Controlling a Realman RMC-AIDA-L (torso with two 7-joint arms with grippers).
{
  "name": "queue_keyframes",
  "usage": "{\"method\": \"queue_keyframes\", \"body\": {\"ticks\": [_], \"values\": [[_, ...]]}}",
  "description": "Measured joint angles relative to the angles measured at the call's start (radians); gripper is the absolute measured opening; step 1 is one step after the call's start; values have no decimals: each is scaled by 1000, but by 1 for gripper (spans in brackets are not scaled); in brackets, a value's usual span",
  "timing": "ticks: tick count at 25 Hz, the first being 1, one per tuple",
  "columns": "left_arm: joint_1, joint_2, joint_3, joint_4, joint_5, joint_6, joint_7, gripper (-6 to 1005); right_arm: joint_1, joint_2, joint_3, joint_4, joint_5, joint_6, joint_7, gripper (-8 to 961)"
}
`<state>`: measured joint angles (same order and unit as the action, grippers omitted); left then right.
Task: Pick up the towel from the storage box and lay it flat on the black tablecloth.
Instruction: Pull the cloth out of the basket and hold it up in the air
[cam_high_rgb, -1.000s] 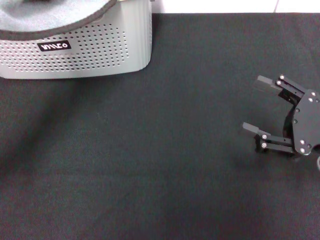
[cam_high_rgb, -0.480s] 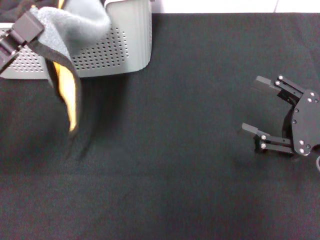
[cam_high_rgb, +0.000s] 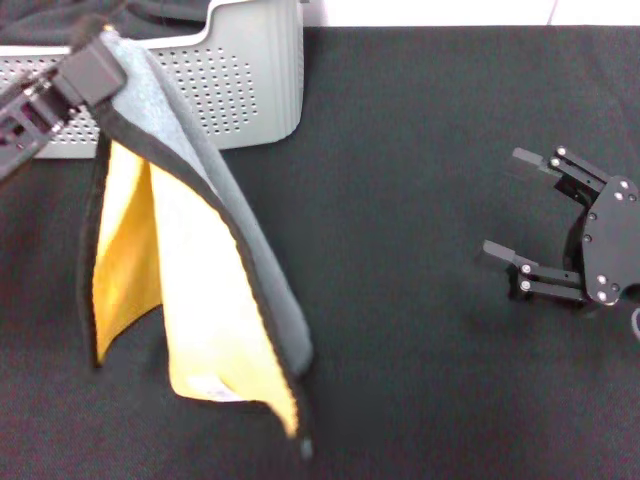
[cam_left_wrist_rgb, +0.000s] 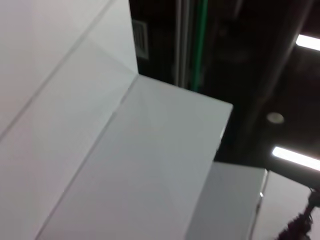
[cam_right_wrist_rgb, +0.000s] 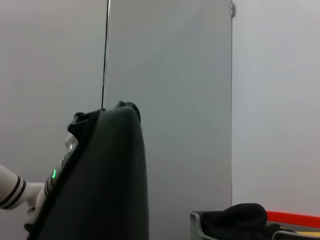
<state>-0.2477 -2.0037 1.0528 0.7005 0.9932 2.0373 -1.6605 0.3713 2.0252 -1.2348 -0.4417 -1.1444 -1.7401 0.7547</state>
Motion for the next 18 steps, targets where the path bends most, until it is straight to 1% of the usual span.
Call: {"method": "queue_keyframes", "body": {"ticks": [3,7,9,18], "values": [[-17,10,16,-4,13,-1,0,27,3,0,0,0,0,2,0,875],[-40,16,18,-25,37,-3,0,28,4,0,-1,0,0,2,0,875],[-52,23,18,-28,65,-4,3,29,6,0,-1,0,0,2,0,875],[-94,32,11,-35,163,-6,16,31,27,1,-8,0,-1,14,-17,875]]}}
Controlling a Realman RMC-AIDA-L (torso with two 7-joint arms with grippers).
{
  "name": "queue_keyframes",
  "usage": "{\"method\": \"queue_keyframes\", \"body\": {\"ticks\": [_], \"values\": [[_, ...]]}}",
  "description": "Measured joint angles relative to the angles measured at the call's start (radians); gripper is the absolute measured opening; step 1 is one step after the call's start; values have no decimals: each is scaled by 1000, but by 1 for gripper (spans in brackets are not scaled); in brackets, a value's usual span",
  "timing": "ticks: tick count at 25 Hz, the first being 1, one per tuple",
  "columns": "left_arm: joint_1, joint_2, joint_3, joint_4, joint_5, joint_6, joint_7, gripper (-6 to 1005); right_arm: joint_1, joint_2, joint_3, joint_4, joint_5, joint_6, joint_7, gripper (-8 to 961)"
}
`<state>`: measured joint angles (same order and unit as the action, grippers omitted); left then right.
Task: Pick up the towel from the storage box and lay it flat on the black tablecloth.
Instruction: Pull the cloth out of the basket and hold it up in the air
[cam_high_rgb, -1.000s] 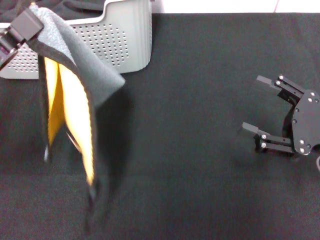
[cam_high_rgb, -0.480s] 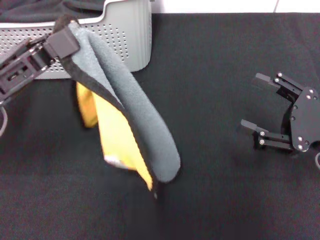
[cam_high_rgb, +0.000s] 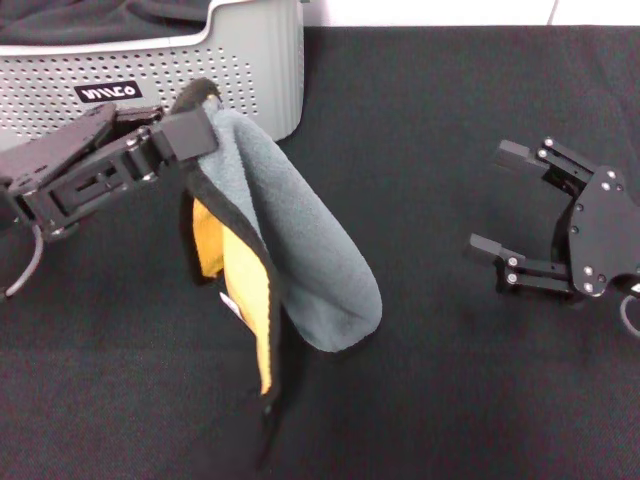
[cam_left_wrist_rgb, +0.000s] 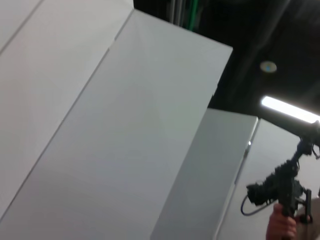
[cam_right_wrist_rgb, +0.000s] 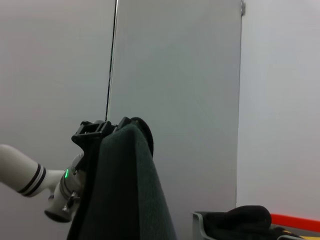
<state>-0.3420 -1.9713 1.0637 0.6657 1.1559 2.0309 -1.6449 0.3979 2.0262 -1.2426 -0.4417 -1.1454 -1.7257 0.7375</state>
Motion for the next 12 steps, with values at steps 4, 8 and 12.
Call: {"method": "queue_keyframes", "body": {"ticks": [4,8,12], "values": [[-26,15,6,14,14,1,-4,32,12,0,-1,1,-1,6,-12,875],[-42,20,6,16,13,2,-4,33,23,1,-1,1,0,23,-22,875],[-52,26,2,54,12,2,0,34,37,2,1,1,0,52,-24,874]]}}
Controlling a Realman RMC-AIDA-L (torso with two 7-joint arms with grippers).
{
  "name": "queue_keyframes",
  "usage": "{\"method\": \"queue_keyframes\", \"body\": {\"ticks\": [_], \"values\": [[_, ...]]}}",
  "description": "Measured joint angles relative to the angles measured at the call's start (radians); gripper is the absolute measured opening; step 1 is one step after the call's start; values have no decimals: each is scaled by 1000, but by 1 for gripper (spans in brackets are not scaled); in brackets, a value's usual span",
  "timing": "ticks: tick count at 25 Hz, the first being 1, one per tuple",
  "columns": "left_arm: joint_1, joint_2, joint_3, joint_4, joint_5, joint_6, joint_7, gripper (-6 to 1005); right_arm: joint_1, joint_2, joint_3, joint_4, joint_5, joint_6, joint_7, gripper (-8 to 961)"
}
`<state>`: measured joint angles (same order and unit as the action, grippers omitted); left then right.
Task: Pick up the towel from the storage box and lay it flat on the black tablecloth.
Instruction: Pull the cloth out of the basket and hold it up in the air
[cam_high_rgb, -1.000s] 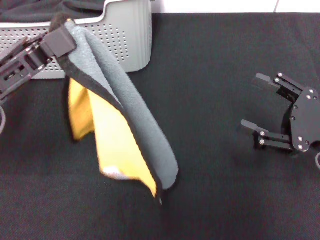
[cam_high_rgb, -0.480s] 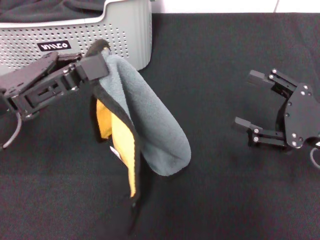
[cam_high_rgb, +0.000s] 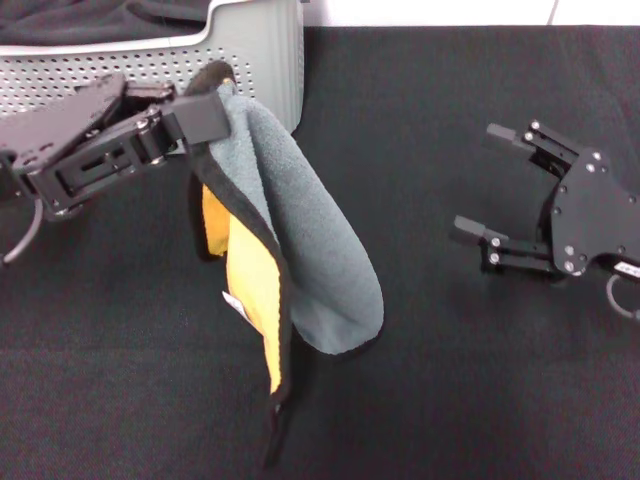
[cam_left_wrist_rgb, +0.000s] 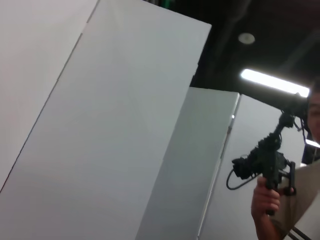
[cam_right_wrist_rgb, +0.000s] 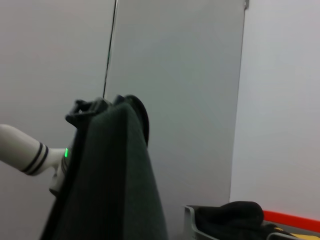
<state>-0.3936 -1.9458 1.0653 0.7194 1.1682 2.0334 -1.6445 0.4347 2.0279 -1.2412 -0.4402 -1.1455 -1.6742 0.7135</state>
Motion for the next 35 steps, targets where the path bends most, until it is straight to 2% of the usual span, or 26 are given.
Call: {"method": "queue_keyframes", "body": {"ticks": [8,15,20,25,29,35], "values": [[-39,20,-5,14,2,-1,14,36,32,-1,6,-3,13,50,-23,874],[-112,30,-5,15,-5,0,16,38,65,-8,6,-13,22,130,-32,874],[-153,31,15,66,-42,1,4,39,102,-3,2,-13,23,210,-73,874],[-156,27,53,129,-62,2,3,40,130,-2,-5,-9,20,214,-77,873],[-155,23,71,154,-76,2,3,41,160,0,-43,-3,23,221,-76,873],[-155,22,67,151,-81,2,6,43,193,0,-181,1,51,254,-70,873]]}}
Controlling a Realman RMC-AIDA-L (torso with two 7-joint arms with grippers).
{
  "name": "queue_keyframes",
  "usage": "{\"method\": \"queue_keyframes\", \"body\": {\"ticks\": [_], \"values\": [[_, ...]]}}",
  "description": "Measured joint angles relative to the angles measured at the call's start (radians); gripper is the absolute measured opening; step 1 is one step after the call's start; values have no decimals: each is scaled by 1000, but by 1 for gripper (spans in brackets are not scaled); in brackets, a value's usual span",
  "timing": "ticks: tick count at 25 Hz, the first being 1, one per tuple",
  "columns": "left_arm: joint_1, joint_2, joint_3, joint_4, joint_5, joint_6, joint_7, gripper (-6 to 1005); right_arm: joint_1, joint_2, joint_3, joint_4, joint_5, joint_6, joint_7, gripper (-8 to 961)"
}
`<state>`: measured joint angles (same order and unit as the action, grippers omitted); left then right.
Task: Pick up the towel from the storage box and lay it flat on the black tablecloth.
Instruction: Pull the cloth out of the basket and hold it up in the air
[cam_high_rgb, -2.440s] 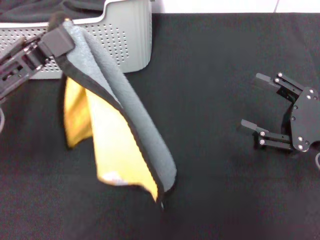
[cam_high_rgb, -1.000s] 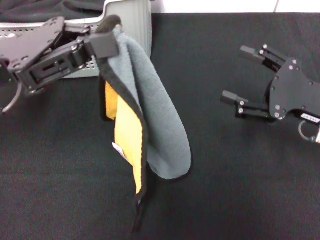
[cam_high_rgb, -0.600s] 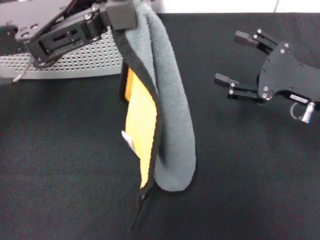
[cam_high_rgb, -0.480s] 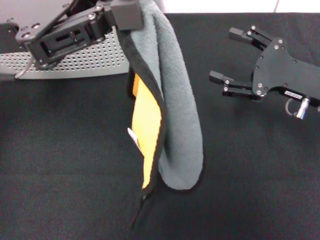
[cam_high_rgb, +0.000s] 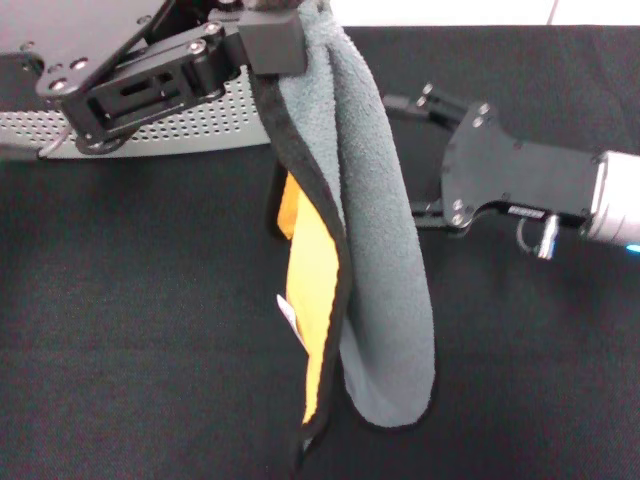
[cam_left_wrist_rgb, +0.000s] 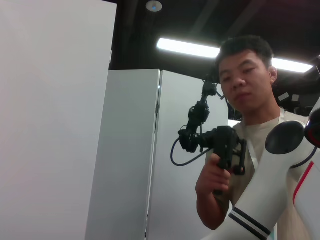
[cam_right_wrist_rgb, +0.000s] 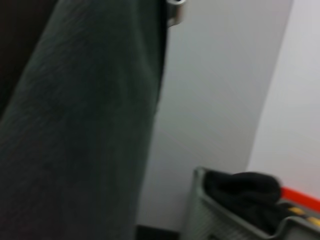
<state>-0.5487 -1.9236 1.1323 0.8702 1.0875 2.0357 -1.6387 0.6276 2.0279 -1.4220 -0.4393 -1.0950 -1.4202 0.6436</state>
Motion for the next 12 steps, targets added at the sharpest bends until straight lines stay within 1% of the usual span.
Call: {"method": "queue_keyframes", "body": {"ticks": [3,6,8,12], "values": [[0,0,-3,1,-4,-1,1,43,2,0,-78,-8,23,39,-4,873],[0,0,-4,1,-6,-1,2,44,1,0,-142,-11,24,115,-7,873],[-1,0,-4,2,-9,-2,2,45,0,0,-169,-11,25,160,-8,873],[0,0,-5,3,-28,-2,3,46,-8,0,-191,-13,27,189,-29,873]]}}
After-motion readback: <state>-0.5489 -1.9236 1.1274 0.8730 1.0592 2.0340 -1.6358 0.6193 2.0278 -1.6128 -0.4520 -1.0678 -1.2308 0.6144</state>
